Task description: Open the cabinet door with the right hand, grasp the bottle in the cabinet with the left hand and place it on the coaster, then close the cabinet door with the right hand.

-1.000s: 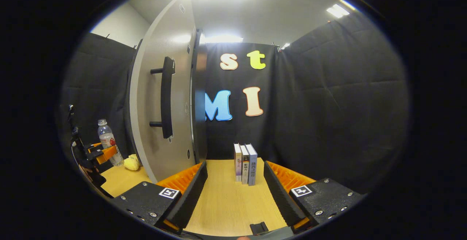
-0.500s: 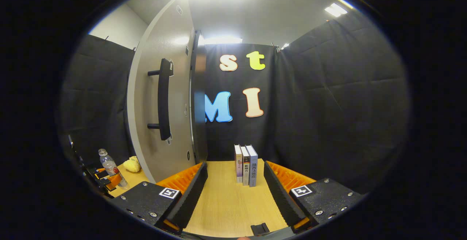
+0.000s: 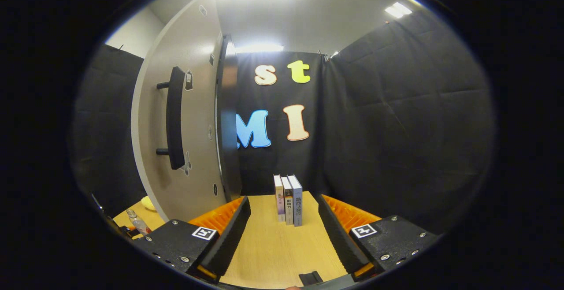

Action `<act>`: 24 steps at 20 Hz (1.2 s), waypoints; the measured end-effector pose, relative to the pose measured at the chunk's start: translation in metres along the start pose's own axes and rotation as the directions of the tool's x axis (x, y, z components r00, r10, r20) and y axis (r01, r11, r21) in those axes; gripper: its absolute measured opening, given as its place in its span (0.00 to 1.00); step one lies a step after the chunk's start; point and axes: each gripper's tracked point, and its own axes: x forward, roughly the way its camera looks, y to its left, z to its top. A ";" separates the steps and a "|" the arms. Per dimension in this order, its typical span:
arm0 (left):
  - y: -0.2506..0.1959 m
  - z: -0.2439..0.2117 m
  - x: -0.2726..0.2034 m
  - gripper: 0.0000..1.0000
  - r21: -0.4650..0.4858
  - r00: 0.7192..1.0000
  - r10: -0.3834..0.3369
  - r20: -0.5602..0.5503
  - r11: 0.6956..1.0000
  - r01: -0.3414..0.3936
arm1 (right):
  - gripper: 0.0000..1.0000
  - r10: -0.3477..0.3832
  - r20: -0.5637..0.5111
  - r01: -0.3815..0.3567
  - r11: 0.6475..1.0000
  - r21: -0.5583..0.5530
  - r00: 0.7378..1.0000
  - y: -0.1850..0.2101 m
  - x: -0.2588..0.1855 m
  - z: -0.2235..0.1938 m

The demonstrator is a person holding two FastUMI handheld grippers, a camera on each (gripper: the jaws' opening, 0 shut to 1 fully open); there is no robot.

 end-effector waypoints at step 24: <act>-0.009 0.033 -0.038 0.78 0.080 0.997 0.075 -0.035 0.994 -0.072 | 0.95 0.075 0.013 -0.075 0.997 0.006 0.997 0.022 -0.009 0.016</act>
